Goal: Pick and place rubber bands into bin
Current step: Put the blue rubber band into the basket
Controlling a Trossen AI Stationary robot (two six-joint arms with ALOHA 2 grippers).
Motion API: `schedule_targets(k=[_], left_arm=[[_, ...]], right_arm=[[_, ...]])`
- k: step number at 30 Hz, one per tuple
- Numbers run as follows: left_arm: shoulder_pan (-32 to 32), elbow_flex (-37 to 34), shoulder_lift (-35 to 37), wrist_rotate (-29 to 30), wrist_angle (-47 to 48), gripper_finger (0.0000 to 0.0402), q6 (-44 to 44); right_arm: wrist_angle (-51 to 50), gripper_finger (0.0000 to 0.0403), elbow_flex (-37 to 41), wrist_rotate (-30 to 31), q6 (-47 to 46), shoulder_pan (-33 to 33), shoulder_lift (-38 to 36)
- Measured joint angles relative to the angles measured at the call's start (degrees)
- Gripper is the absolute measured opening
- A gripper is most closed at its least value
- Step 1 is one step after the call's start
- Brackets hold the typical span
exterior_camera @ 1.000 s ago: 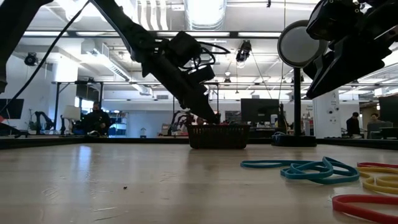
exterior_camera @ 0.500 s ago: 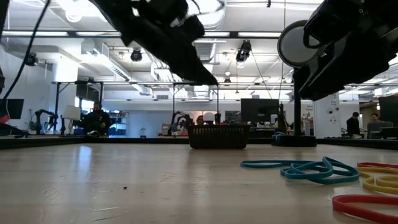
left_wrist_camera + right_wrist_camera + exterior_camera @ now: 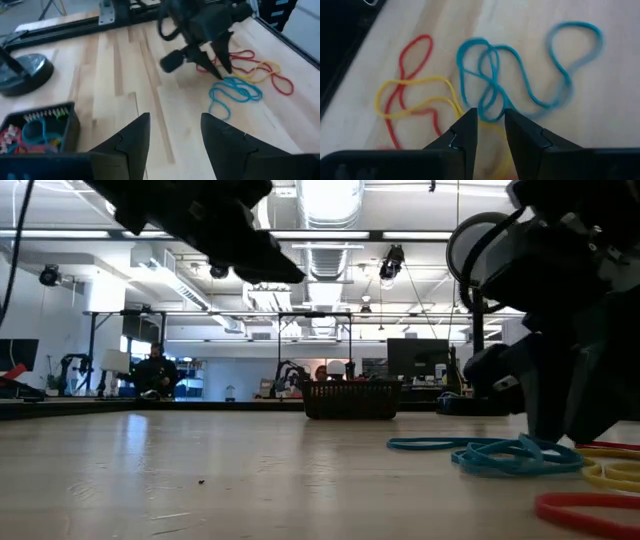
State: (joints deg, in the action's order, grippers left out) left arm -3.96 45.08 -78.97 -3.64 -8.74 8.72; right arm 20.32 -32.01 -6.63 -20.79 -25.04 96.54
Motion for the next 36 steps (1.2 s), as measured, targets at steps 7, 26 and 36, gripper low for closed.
schedule_targets(k=[7,26,36], left_arm=[[-0.22,-3.48,1.40,0.98,-3.35,0.0160,-2.44],[-0.29,-7.26,0.42,0.85,-6.85,0.0160,-3.94],[-0.29,-7.26,0.67,0.83,-6.87,0.0160,-3.90]], right_arm=[[-0.13,0.0083,-3.43,-1.52,0.21,0.04,3.31],[-2.21,0.0011,-4.63,2.57,1.79,0.02,3.47],[-16.42,0.0009,-13.31,5.77,10.28,0.07,-0.50]])
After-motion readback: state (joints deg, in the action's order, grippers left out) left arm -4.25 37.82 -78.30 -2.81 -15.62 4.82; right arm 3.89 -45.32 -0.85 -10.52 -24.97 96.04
